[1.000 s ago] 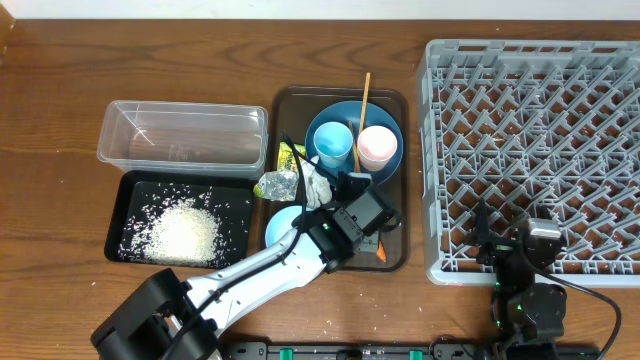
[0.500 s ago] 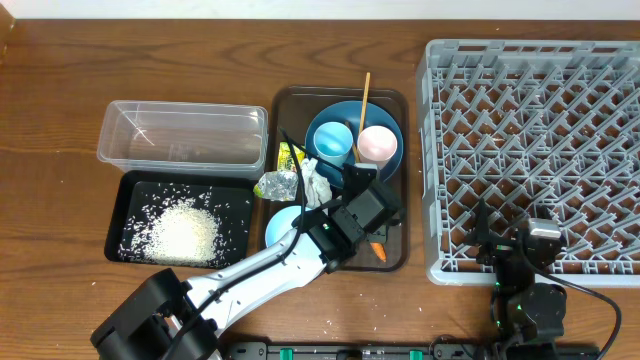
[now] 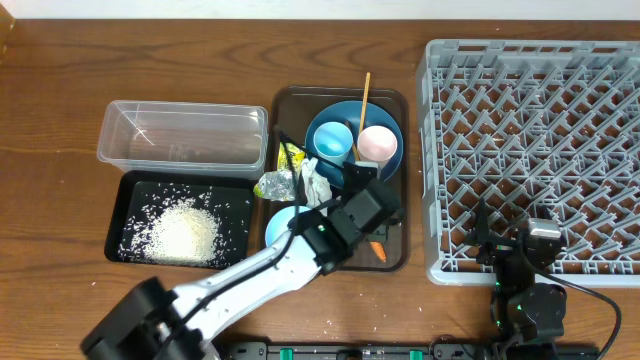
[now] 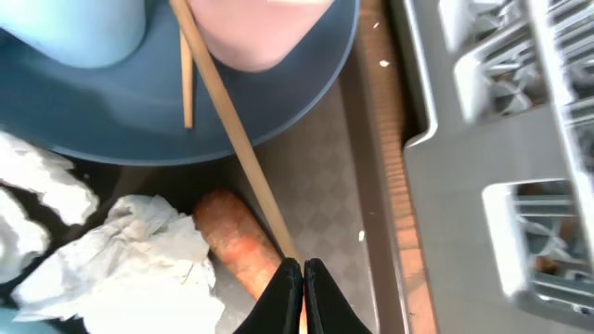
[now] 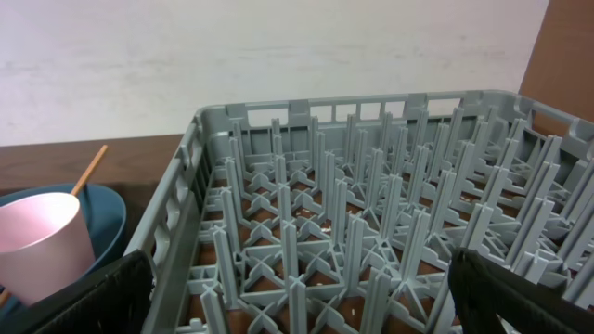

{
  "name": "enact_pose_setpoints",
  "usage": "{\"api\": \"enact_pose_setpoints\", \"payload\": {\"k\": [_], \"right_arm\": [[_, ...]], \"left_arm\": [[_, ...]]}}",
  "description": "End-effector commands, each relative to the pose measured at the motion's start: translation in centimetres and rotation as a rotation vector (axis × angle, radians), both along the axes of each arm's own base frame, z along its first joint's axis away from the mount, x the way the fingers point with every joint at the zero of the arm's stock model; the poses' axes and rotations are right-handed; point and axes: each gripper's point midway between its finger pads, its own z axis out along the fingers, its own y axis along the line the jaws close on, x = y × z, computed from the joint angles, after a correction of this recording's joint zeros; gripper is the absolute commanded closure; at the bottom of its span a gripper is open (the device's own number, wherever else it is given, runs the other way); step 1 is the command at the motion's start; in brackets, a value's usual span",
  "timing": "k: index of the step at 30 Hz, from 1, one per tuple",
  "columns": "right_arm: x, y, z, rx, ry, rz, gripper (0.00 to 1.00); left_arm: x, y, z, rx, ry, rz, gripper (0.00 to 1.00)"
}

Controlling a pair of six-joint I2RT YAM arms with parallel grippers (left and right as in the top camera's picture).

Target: Sort waste into correct bins and load items into the dishwasher rack

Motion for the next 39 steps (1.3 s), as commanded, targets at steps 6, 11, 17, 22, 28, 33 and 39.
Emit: {"api": "enact_pose_setpoints", "payload": {"k": [6,11,17,22,28,33,39], "right_arm": [[0.0,0.3,-0.1,0.004,0.004,0.013,0.01],[0.0,0.3,-0.1,0.004,0.004,0.013,0.01],[0.0,0.3,-0.1,0.004,0.004,0.013,0.01],[0.0,0.3,-0.1,0.004,0.004,0.013,0.01],[0.0,0.3,-0.1,0.004,0.004,0.013,0.01],[0.0,0.3,-0.1,0.004,0.004,0.013,0.01],[0.0,0.3,-0.1,0.004,0.004,0.013,0.01]], "left_arm": [[-1.5,2.8,-0.8,-0.024,0.140,0.230,0.94],[-1.9,2.6,-2.9,-0.034,0.204,0.289,0.94],[-2.2,1.2,-4.1,-0.058,0.251,0.258,0.93],[-2.1,1.2,-5.3,-0.042,0.264,0.270,0.93],[-1.5,-0.7,-5.7,-0.104,0.263,0.246,0.89],[-0.5,-2.0,-4.7,-0.156,0.212,0.210,0.86],[-1.0,-2.7,-4.6,-0.163,0.222,0.140,0.85]]}}
